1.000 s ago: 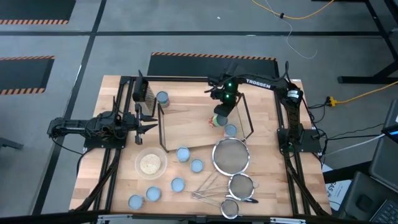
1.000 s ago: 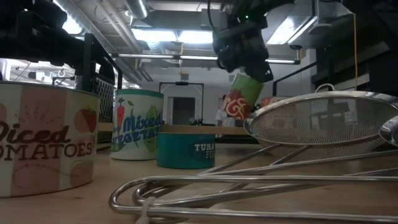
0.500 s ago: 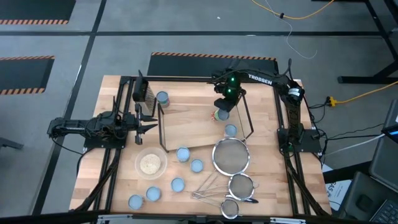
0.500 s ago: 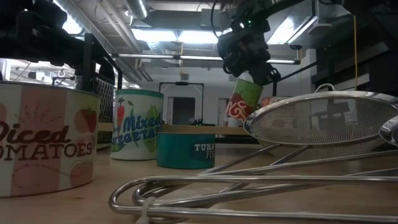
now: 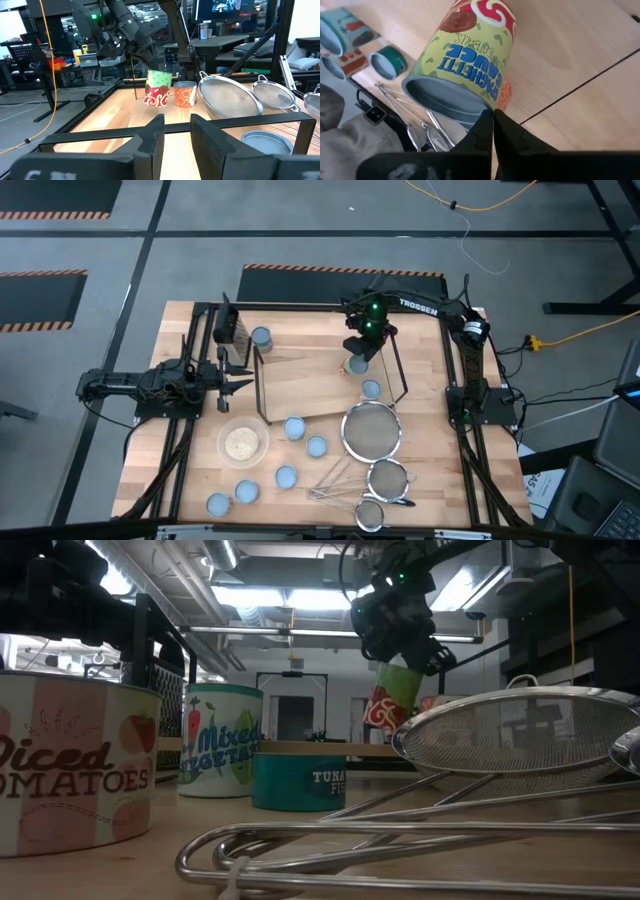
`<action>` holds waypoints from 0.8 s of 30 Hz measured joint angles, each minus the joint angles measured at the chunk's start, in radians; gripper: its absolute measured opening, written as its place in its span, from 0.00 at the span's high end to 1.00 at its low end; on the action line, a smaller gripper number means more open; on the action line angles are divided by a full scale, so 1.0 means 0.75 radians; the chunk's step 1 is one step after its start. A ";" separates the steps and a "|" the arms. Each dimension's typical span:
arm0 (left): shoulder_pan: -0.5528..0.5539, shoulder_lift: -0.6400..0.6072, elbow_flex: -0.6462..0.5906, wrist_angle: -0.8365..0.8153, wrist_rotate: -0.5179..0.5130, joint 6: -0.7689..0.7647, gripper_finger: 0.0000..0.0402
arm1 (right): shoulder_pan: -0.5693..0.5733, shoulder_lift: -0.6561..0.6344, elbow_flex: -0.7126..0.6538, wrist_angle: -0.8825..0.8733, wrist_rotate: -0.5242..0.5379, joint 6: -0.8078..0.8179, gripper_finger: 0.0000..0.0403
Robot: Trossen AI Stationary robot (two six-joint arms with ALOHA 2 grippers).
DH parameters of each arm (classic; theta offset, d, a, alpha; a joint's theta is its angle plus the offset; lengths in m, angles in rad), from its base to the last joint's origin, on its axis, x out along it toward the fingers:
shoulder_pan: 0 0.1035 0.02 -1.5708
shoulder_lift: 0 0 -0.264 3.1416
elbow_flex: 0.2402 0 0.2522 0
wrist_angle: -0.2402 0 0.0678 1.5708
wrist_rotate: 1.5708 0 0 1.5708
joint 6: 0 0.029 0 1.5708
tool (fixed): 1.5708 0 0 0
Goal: Pick and place cans onto a shelf
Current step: Put the large yellow can on the shelf
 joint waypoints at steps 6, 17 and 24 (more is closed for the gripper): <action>0.000 0.001 0.000 0.000 0.000 0.000 0.79 | 0.000 0.000 0.000 0.000 0.010 0.010 0.97; 0.000 0.001 0.000 0.000 0.000 0.000 0.79 | 0.000 0.000 0.000 0.015 0.014 0.027 0.97; 0.000 0.000 0.000 0.000 0.000 0.000 0.79 | 0.000 0.000 0.000 0.023 0.013 0.027 0.94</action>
